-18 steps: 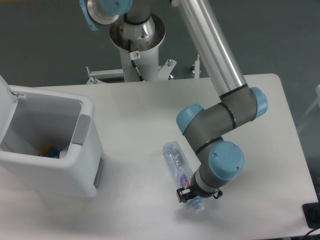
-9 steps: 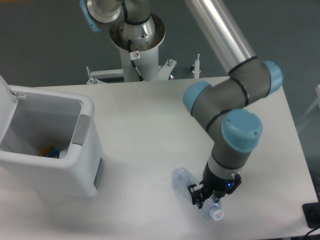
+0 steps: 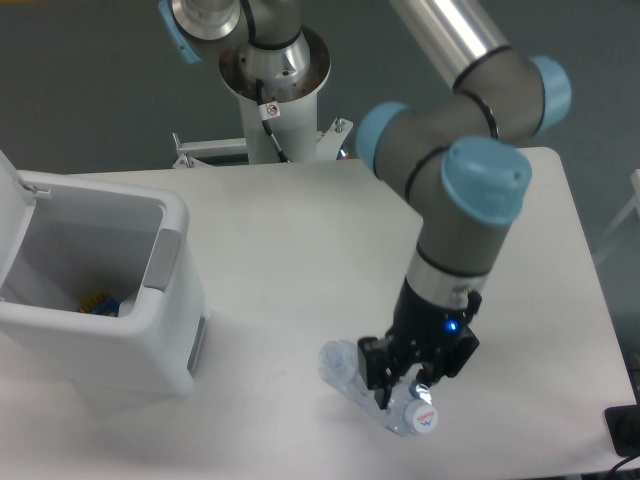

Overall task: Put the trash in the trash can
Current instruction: 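Lift the bottle, carry it over the bin and release it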

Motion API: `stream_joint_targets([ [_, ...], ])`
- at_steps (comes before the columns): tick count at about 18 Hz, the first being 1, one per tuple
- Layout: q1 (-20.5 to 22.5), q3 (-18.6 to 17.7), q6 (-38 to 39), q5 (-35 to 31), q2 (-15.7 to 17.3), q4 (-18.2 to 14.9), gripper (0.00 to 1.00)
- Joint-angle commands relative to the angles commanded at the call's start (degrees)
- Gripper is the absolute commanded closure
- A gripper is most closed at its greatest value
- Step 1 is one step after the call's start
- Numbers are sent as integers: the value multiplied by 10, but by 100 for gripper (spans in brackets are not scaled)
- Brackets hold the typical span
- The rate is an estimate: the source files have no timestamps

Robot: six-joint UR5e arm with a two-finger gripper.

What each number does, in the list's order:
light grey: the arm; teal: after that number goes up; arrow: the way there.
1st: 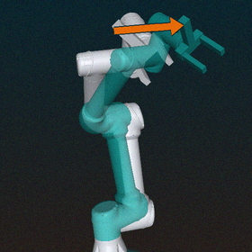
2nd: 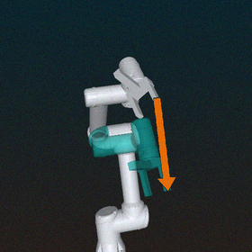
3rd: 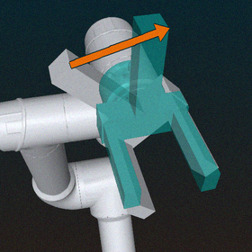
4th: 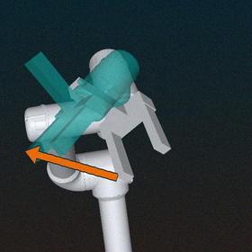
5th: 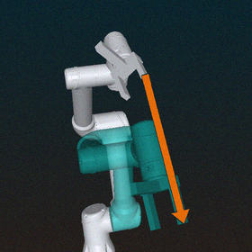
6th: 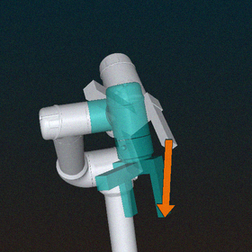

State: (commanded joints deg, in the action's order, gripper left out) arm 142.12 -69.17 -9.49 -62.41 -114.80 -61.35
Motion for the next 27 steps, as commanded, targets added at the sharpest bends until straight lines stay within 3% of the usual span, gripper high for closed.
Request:
stream_joint_targets([
  [7,-8,-4,3,101,79,9,72],
  [15,-59,-10,5,149,125,30,72],
  [18,-83,-39,3,156,153,30,72],
  [22,-114,-126,-4,151,199,33,70],
  [23,-120,-141,-10,151,200,36,61],
  [24,-122,-154,-14,150,197,50,44],
  [25,-124,-161,-15,150,194,67,9],
  [26,-127,-169,-15,150,191,82,0],
  [27,-128,-179,-15,150,187,90,0],
])
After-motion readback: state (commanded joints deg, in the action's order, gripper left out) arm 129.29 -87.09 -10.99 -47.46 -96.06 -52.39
